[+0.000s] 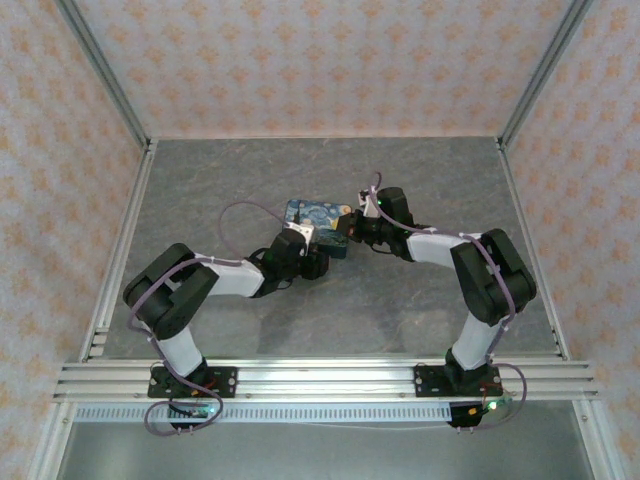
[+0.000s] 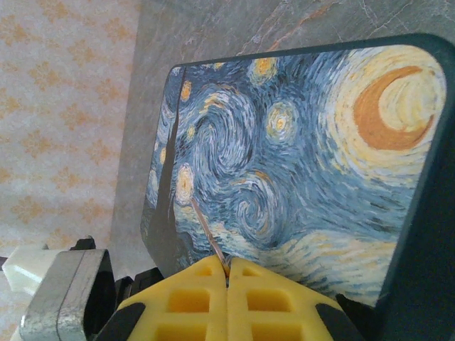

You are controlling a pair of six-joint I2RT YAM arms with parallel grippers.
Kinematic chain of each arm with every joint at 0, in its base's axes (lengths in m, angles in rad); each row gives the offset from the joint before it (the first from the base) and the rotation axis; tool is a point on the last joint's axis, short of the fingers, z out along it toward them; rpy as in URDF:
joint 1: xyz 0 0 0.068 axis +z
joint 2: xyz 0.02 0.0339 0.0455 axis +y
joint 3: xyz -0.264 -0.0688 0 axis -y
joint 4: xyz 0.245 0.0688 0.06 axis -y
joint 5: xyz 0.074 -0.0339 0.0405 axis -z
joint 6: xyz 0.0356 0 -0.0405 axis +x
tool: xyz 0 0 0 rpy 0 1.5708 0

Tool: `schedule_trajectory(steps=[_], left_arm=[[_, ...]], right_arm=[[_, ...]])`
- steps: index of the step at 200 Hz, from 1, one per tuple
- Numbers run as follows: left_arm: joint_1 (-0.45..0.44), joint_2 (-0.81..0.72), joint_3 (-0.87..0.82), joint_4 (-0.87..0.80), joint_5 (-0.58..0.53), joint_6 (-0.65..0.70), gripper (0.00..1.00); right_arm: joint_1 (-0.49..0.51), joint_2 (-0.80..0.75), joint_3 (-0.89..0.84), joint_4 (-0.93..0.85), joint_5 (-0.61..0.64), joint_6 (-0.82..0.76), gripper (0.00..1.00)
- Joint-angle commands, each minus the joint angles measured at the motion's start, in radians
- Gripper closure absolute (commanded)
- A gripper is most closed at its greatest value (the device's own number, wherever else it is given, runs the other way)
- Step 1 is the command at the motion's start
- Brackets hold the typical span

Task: Unlock the padlock with the key

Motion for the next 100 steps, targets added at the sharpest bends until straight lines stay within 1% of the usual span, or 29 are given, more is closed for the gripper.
schedule_trajectory(steps=[1, 83, 87, 100], left_arm=[[-0.012, 0.010, 0.031, 0.029, -0.047, -0.022, 0.43], [-0.034, 0.031, 0.053, 0.045, -0.115, -0.148, 0.50], [-0.035, 0.033, 0.054, 0.046, -0.118, -0.177, 0.50], [-0.037, 0.040, 0.060, 0.046, -0.124, -0.194, 0.51]], right_arm=[[0.008, 0.023, -0.011, -0.116, 0.023, -0.027, 1.00], [0.006, 0.023, -0.014, -0.115, 0.024, -0.025, 1.00], [0.007, 0.024, -0.014, -0.115, 0.023, -0.025, 1.00], [0.008, 0.023, -0.014, -0.115, 0.023, -0.025, 1.00]])
